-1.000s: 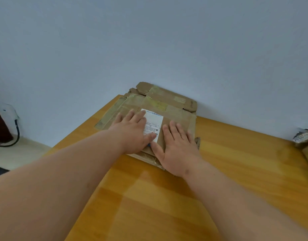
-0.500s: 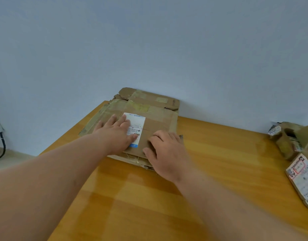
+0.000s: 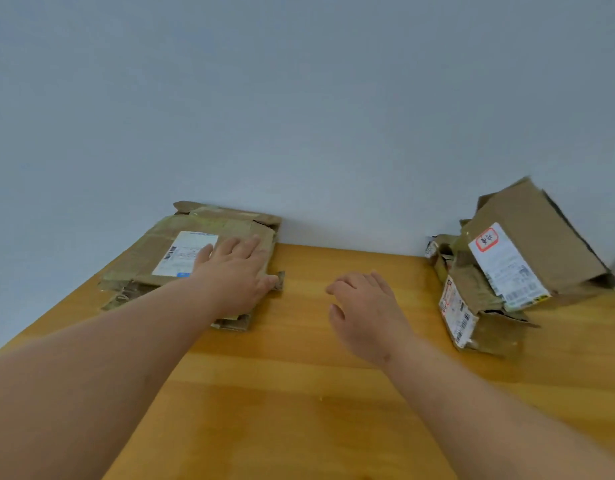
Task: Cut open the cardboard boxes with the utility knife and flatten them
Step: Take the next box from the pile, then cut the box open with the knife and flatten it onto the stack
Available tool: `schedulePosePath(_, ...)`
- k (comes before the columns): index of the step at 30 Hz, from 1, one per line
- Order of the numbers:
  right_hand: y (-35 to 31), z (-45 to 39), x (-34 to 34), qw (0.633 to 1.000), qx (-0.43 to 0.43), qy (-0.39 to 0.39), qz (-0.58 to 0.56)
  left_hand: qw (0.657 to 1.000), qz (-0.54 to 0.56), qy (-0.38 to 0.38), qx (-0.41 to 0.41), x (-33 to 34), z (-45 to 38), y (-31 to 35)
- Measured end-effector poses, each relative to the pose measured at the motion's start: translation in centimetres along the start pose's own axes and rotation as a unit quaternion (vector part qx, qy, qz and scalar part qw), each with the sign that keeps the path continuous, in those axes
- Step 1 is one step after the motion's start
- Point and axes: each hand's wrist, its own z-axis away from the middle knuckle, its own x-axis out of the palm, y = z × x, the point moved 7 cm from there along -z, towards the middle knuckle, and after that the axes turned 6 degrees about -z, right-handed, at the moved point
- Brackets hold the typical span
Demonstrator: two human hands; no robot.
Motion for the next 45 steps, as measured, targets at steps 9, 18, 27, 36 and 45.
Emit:
schedulePosePath(9, 7.6, 7.9, -11.0, 0.976, 0.048, 0.193, 0.088, 0.998, -0.009, 0.021, 0.059, -2.9, 1.4, 10.7)
schedulePosePath(18, 15.6, 13.6, -17.7, 0.874, 0.272, 0.400, -0.054, 0.994, -0.014, 0.050, 0.094, -5.7, 1.9, 16.7)
schedulePosePath(27, 20.3, 12.6, -15.1, 0.871, 0.333, 0.262, -0.249, 0.994, -0.032, 0.038, 0.099, -6.3, 2.6, 18.5)
schedulePosePath(36, 19.8, 12.9, -16.4, 0.849, 0.318, 0.335, -0.256, 0.993, -0.041, 0.045, 0.100, -7.1, 3.4, 18.7)
schedulePosePath(45, 15.1, 13.7, -17.5, 0.876, 0.228, 0.345, -0.248, 0.944, 0.250, 0.216, 0.019, -12.7, 5.4, 15.3)
